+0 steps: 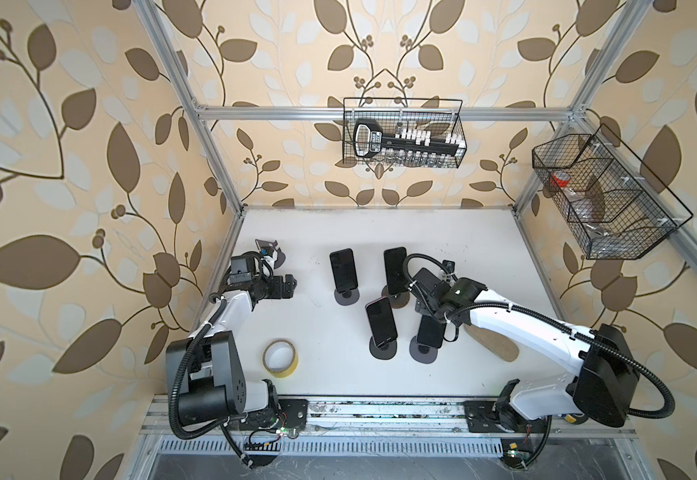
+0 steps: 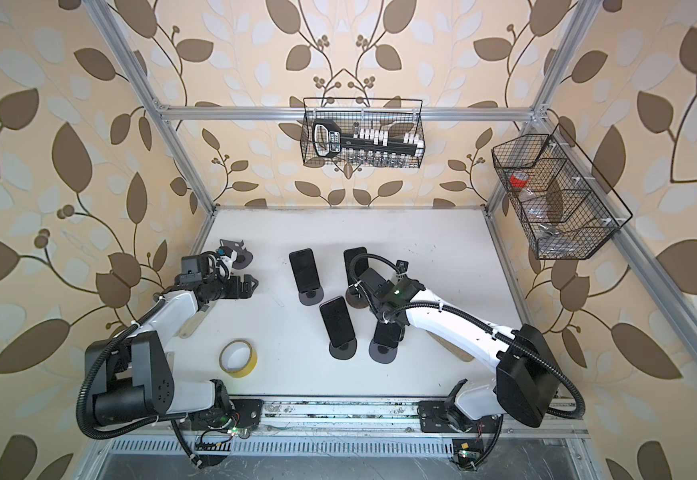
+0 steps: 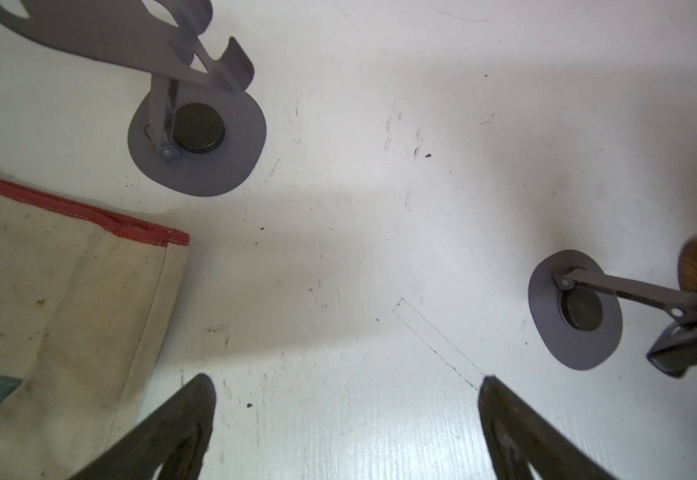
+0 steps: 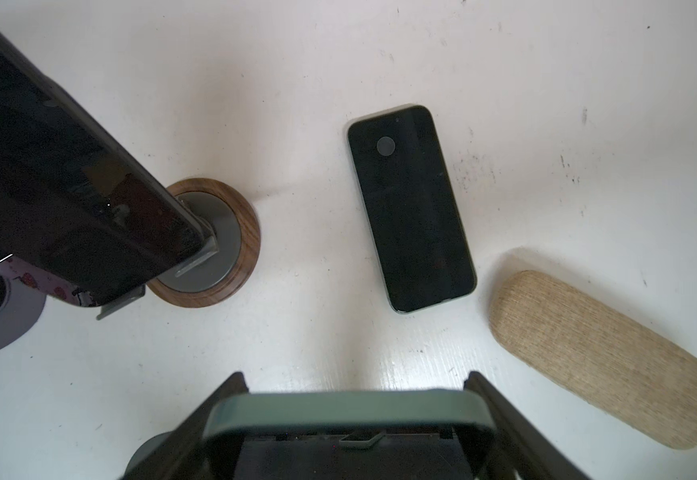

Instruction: Remove the phone from the phone stand

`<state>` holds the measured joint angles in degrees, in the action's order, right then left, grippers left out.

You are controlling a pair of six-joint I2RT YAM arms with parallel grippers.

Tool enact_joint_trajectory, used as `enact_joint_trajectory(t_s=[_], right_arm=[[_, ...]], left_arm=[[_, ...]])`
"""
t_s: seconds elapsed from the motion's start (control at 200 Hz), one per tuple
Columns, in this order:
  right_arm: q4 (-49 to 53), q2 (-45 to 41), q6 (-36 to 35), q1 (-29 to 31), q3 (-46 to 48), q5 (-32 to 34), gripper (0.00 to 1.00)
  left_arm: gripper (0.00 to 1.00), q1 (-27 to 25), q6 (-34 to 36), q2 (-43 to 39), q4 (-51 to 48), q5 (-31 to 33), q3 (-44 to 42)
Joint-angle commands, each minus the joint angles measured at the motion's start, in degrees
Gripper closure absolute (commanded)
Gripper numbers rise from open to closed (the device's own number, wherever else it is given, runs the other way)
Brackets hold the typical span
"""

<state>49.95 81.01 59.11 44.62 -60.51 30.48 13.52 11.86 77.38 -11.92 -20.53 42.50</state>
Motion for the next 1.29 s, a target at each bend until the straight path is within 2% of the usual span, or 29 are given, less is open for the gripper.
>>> enact_joint_trajectory(t_s=[0.0, 0.545, 0.745, 1.085, 1.29], right_arm=[[1.6, 0.4, 1.0, 0.4, 0.5, 1.0, 0.19], [1.4, -0.7, -0.6, 0.4, 0.3, 1.8, 0.31], [1.7, -2.1, -1.9, 0.5, 0.0, 2.5, 0.32], [-0.1, -5.7, -7.3, 0.4, 0.0, 0.2, 0.34], [-0.5, -8.7, -12.0, -2.9, 0.0, -2.0, 0.35]], left_arm=[[0.01, -0.2, 1.0, -0.1, -0.2, -1.1, 1.0], [0.01, -0.2, 1.1, 0.8, -1.1, -1.2, 1.7], [0.01, -0.2, 1.0, 1.2, -1.3, -1.4, 2.0], [0.01, -0.2, 1.1, 1.4, -1.6, -1.5, 2.0], [0.01, -0.1, 1.2, 1.3, -1.8, -1.4, 2.1]])
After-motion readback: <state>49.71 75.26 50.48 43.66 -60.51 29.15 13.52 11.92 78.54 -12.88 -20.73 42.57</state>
